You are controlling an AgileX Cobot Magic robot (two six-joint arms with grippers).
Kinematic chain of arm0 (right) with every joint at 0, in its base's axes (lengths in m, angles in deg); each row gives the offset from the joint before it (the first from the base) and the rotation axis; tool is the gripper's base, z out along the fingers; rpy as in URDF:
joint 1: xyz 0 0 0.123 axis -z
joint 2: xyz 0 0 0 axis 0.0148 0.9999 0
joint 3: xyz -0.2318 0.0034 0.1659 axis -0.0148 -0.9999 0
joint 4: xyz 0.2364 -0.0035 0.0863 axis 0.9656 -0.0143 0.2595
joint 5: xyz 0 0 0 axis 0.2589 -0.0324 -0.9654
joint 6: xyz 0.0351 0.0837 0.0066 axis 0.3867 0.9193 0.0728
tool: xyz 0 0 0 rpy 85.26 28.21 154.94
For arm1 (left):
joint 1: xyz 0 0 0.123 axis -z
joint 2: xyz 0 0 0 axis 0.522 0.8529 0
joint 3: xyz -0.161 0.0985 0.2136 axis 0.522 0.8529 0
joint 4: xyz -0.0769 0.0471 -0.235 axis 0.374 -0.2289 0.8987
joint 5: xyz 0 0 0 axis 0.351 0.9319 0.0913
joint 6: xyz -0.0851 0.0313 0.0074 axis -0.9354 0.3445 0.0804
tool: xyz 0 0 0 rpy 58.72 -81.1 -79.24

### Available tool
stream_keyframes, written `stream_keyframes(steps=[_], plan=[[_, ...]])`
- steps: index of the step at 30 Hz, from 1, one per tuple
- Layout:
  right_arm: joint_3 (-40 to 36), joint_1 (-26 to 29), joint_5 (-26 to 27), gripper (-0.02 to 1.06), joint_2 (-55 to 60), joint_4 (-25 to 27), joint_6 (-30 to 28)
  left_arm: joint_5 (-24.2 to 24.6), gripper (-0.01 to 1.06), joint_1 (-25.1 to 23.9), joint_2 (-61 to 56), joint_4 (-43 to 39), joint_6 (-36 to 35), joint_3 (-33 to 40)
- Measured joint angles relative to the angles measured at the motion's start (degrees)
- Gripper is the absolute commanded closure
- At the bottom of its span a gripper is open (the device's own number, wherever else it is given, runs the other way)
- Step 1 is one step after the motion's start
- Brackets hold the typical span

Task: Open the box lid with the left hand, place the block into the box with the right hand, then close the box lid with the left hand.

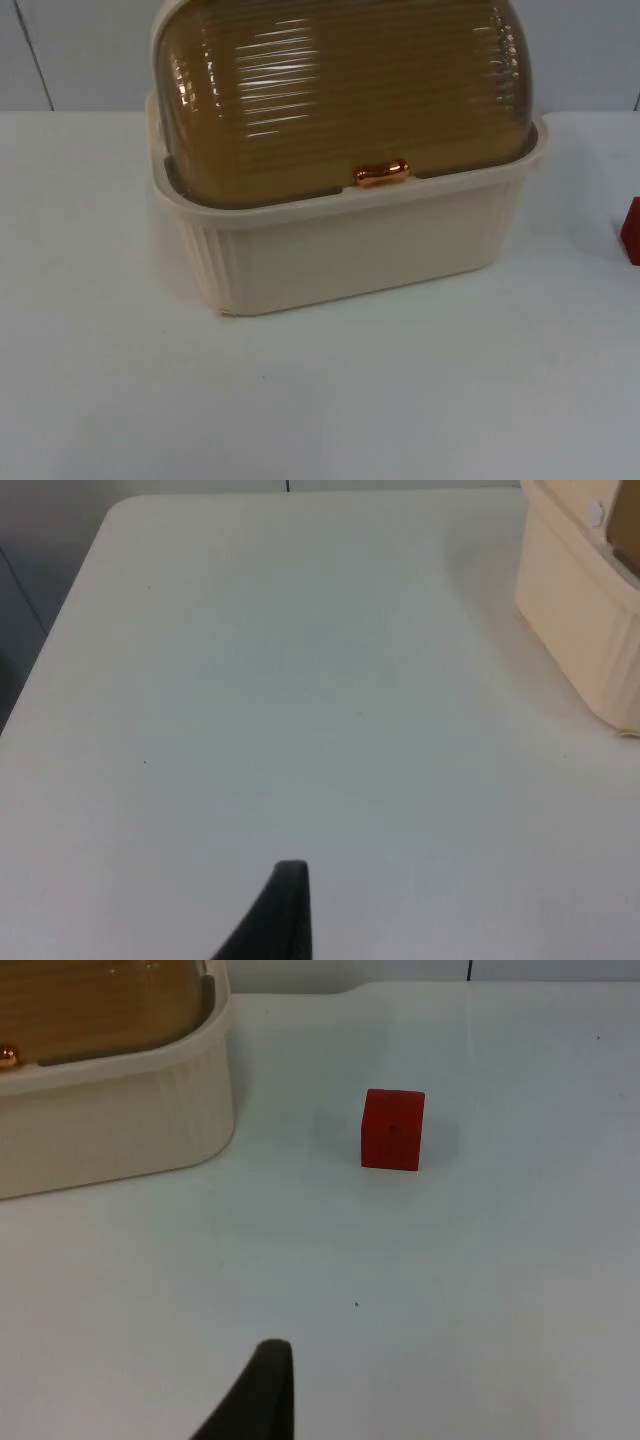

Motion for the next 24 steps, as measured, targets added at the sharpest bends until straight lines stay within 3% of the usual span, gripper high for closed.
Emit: stream_keyframes(steps=[24], plan=[[0.0,0.0,0.0,0.0,0.0,0.0,0.6,0.0,0.0,0.0,0.0,0.0,-0.1,0.0]])
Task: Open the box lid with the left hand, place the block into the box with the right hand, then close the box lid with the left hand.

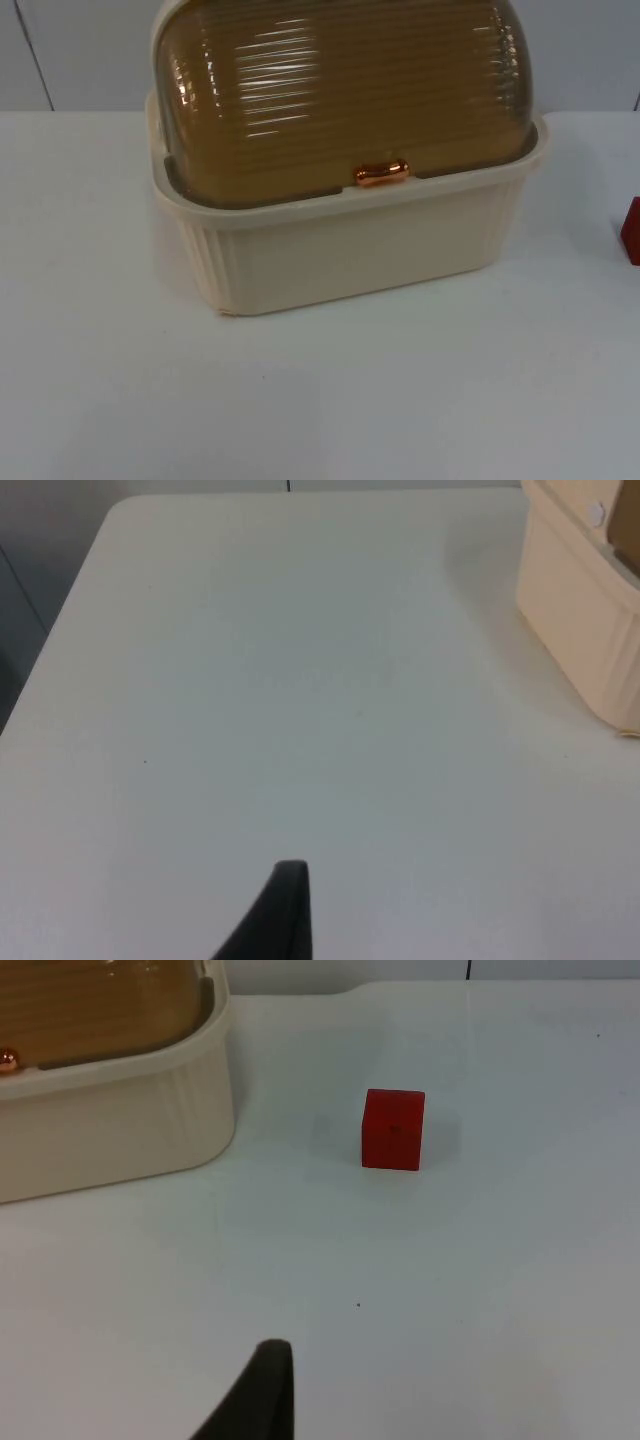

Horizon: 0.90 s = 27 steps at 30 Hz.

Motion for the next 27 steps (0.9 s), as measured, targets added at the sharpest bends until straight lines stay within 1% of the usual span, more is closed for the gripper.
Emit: stream_keyframes(steps=[4,7,8,9,12,15,16,20,21,24,25,27], plan=[[0.4,0.0,0.0,0.0,0.0,0.0,0.4,0.0,0.0,0.0,0.0,0.0,-0.3,-0.4],[3.0,0.0,0.0,0.0,1.1,-0.3,1.1,-1.0,0.0,0.0,1.0,0.0,-2.5,-3.7],[4.6,0.0,0.0,0.0,2.2,-0.8,1.1,-1.5,0.0,0.0,1.7,-0.1,-2.6,-4.5],[4.6,0.0,0.0,0.0,2.2,-0.8,1.1,-1.5,0.0,0.0,1.7,-0.1,-2.6,-4.5],[9.2,0.0,0.4,0.0,7.3,-3.4,2.6,-3.4,0.0,0.0,7.6,-0.4,-3.2,-9.4],[13.1,0.0,2.8,0.0,12.8,-6.5,3.3,-7.3,0.0,0.0,14.7,-0.4,-3.2,-13.4],[13.1,0.0,2.8,0.0,12.8,-6.5,3.3,-7.3,0.0,0.0,14.7,-0.4,-3.2,-13.4],[16.7,0.0,6.4,0.0,20.7,-9.8,5.4,-13.6,0.0,0.0,24.0,0.5,-3.2,-18.1],[16.7,0.0,6.4,0.0,20.7,-9.8,5.4,-13.6,0.0,0.0,24.0,0.5,-3.2,-18.1],[17.9,0.0,12.1,0.0,27.4,-10.5,5.9,-16.5,0.0,0.0,30.5,0.6,-3.2,-20.6],[17.9,0.0,12.1,0.0,27.4,-10.5,5.9,-16.5,0.0,0.0,30.5,0.6,-3.2,-20.6],[18.6,0.0,15.5,0.0,31.7,-10.6,5.9,-17.6,0.0,0.0,34.2,0.6,-3.1,-22.1]])
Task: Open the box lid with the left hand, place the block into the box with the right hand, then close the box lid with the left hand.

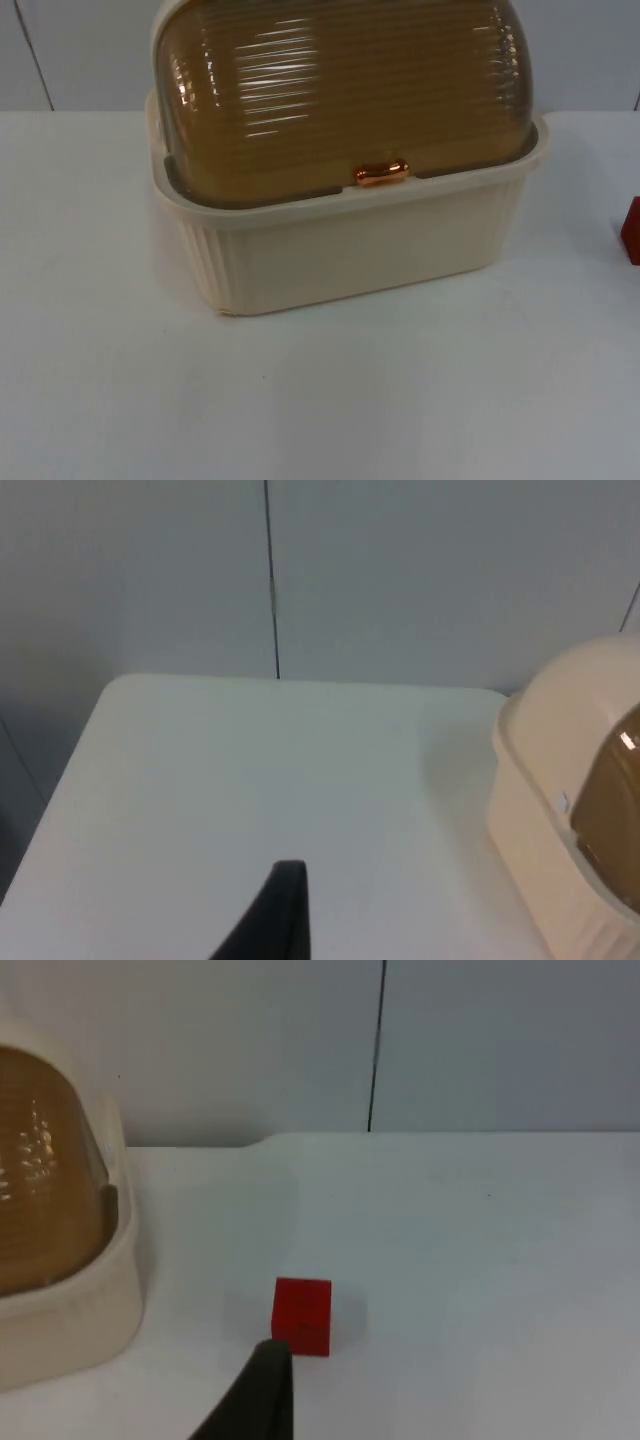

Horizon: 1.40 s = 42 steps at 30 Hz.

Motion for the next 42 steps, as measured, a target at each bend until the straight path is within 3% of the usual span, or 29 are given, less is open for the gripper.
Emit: stream_keyframes(steps=[3,9,13,20,25,26,29,30,31,34,35,38,42], plan=[[0.6,0.0,2.8,0.0,3.7,0.0,0.0,-1.9,0.0,0.0,4.2,0.0,0.0,-1.0],[2.8,0.0,7.8,0.0,12.2,5.5,-2.8,-6.1,0.0,0.0,12.0,0.7,0.3,-1.3],[3.7,0.0,8.1,0.0,15.7,12.5,-6.8,-7.9,0.0,0.0,18.1,4.5,4.6,-1.8],[3.7,0.0,8.4,0.0,16.7,14.1,-9.3,-8.1,0.0,4.3,25.0,11.5,14.1,-4.8],[3.7,0.0,8.8,0.0,16.7,14.2,-9.4,-8.2,0.0,17.4,33.3,9.9,18.5,-10.5],[3.7,0.0,8.8,0.0,16.7,14.2,-9.4,-8.2,0.0,17.4,33.3,9.9,18.5,-10.5],[4.2,0.0,8.8,0.0,16.7,13.2,-9.4,-8.6,0.0,27.9,38.6,1.7,19.0,-13.8],[4.2,0.0,8.8,0.0,16.7,13.2,-9.4,-8.6,0.0,27.9,38.6,1.7,19.0,-13.8],[4.3,0.0,8.8,0.0,16.7,12.6,-9.4,-8.7,0.0,32.8,41.3,-4.8,19.1,-14.6],[4.4,0.0,8.9,0.0,16.7,12.1,-9.6,-8.7,0.0,40.4,46.4,-16.2,19.1,-14.9],[4.4,0.0,8.9,0.0,16.7,12.1,-9.6,-8.7,0.0,40.4,46.4,-16.2,19.1,-14.9],[4.4,0.0,8.9,0.0,16.7,12.0,-9.6,-8.6,0.0,46.8,51.2,-26.6,17.5,-14.9],[4.4,0.0,8.9,0.0,16.7,11.5,-9.6,-8.4,0.0,51.2,55.7,-36.1,13.6,-14.9]])
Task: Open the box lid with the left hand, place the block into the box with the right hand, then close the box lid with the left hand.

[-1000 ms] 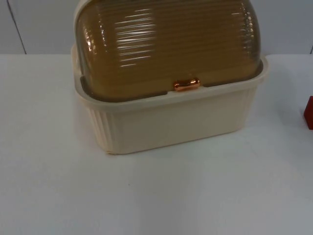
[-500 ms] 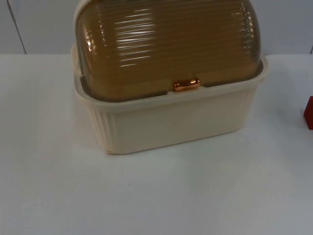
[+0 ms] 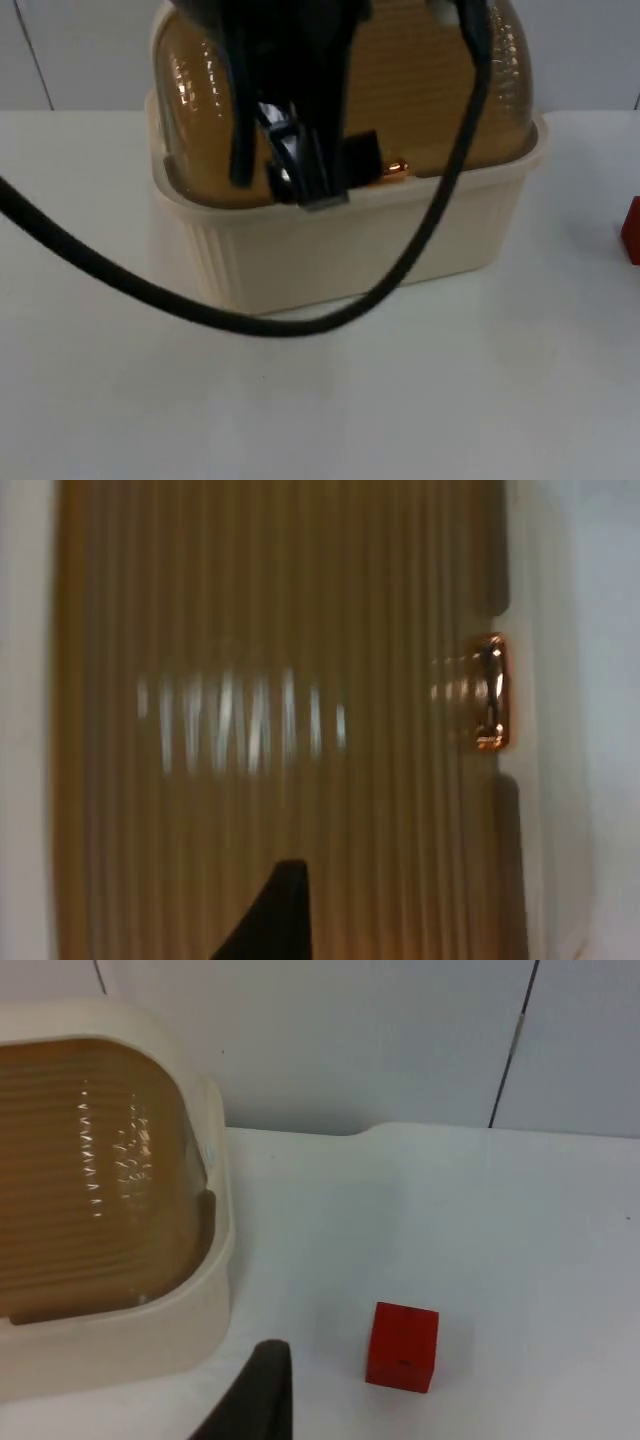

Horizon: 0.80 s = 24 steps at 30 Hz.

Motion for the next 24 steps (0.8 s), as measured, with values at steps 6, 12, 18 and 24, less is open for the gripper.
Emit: stream_keyframes(steps=[6,12,18,24], plan=[[0.0,0.0,0.0,0.0,0.0,-2.2,0.0,-0.1,0.03,4.8,7.3,-21.2,-19.3,0.8],[0.0,0.0,0.0,0.0,0.0,-5.2,0.0,-3.8,0.05,6.1,8.2,-54.4,-49.0,7.4],[0.0,0.0,0.0,0.0,0.0,-5.7,0.0,-5.0,0.22,6.1,10.0,-61.8,-59.1,9.6],[0.0,0.0,0.0,0.0,0.0,-5.9,0.0,-5.1,0.63,6.1,12.4,-62.4,-61.1,9.6]])
